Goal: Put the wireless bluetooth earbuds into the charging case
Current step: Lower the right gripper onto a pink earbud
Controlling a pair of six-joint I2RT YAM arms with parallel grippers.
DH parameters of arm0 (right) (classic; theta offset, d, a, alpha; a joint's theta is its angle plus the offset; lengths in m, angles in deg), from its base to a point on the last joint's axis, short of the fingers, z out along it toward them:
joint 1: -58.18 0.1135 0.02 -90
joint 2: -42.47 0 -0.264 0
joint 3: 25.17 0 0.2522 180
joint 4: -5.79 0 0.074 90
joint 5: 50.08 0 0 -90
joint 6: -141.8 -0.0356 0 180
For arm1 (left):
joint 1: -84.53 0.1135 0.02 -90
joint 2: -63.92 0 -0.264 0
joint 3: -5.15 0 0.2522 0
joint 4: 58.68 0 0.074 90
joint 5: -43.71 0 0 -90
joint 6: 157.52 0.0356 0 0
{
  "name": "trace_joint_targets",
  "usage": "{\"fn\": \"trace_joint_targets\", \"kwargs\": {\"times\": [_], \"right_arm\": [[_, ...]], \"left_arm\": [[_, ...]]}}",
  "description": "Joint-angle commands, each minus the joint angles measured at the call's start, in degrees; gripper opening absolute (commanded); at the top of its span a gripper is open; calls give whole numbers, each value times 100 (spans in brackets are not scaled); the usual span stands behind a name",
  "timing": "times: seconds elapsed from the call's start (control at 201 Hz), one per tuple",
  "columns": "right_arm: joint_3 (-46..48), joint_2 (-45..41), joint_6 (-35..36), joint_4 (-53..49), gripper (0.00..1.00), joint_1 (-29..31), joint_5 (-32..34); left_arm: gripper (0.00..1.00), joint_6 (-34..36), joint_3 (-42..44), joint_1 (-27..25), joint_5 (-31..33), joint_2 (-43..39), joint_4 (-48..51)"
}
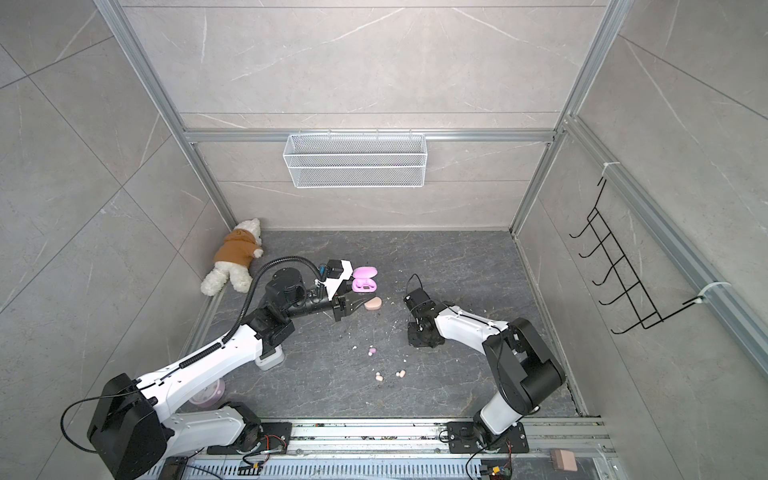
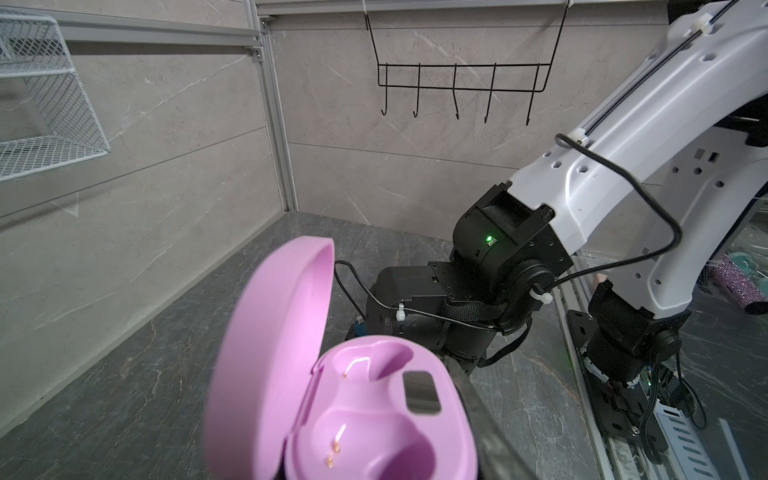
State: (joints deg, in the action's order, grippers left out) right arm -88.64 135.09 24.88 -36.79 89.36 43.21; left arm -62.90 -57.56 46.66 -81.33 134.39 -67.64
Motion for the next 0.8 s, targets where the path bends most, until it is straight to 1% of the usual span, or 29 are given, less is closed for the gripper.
{"fn": "trace_joint_targets", "kwargs": {"times": [0.0, 0.229, 0.324, 0.413, 0.498, 0.612, 0.702, 0.791], "right_arm": [[-177, 173, 217, -121, 29, 2, 269], [-432, 258, 283, -316, 29, -33, 348], [-508, 150, 266, -615, 29, -96, 500], [-577, -33, 215, -818, 31, -168, 507], [-681, -134, 103, -892, 35, -217, 285], [-794, -22, -233, -825, 41, -222, -280], [-711, 9, -698, -606, 44, -220, -424], [-677, 43, -1017, -402, 44, -224, -499]], "left_arm": [[5, 144, -192, 17, -86, -138, -151], [5, 153, -195, 24, -85, -148, -143], [5, 169, -203, 20, -83, -154, -120], [5, 163, -204, 22, -93, -164, -123], [5, 170, -203, 25, -98, -167, -119], [5, 161, -177, 24, -95, -178, -138], [5, 155, -167, 18, -91, -182, -142], [5, 153, -154, 11, -93, -200, -140]]}}
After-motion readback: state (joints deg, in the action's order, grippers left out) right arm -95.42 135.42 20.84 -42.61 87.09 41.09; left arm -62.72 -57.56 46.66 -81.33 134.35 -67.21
